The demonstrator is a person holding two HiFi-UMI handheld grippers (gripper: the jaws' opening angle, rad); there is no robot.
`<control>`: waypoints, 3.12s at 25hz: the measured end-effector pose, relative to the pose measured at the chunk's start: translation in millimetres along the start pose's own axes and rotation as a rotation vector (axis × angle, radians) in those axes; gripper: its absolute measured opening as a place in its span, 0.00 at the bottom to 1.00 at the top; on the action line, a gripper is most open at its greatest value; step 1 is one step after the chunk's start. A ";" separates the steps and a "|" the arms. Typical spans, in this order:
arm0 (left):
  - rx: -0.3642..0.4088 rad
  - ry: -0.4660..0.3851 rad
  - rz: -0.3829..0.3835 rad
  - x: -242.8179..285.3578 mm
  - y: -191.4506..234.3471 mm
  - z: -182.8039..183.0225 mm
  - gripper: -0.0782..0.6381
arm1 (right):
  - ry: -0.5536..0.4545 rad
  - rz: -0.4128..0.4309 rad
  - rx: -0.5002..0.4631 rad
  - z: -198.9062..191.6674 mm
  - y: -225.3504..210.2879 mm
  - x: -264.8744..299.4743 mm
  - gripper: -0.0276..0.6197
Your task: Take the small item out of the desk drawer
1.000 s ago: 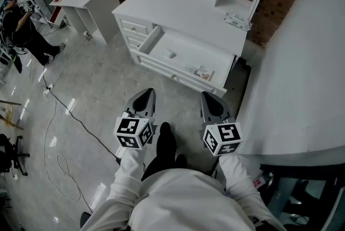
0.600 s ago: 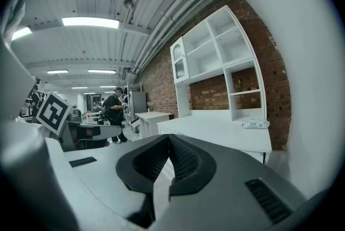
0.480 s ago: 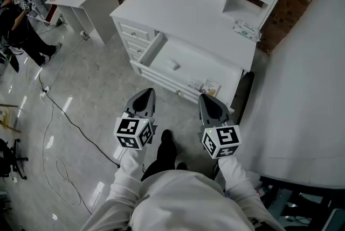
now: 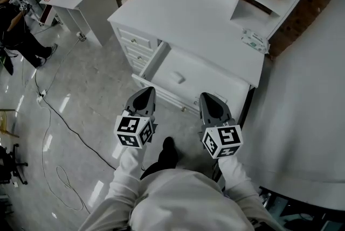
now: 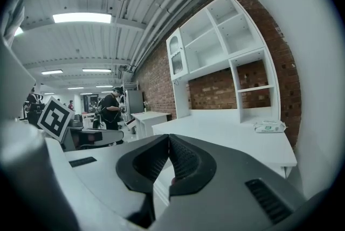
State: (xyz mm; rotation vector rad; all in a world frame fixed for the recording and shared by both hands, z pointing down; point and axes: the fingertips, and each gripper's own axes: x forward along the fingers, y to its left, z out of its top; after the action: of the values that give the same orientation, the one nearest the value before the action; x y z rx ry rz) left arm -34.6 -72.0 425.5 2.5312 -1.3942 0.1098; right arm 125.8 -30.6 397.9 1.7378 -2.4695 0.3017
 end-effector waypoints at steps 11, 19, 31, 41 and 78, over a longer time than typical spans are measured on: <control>0.011 -0.003 -0.038 41.4 45.7 14.4 0.13 | -0.017 -0.002 -0.019 19.9 7.0 66.2 0.09; 0.004 0.003 -0.054 48.5 63.3 15.8 0.13 | -0.054 0.004 -0.035 39.2 17.2 80.6 0.09; 0.008 -0.006 -0.031 62.5 78.6 21.8 0.13 | -0.094 0.028 -0.048 57.3 10.2 99.3 0.09; 0.004 -0.006 0.007 85.0 96.7 29.0 0.13 | -0.117 0.079 -0.043 74.4 -0.8 129.5 0.20; -0.073 0.085 0.158 135.4 159.6 9.6 0.13 | 0.363 0.266 -0.105 -60.1 -24.3 267.0 0.39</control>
State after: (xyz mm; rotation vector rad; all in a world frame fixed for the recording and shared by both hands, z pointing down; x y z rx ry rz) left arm -96.1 -267.2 470.0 2.3275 -1.5340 0.1891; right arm 56.1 -270.5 512.4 1.1893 -2.3899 0.4554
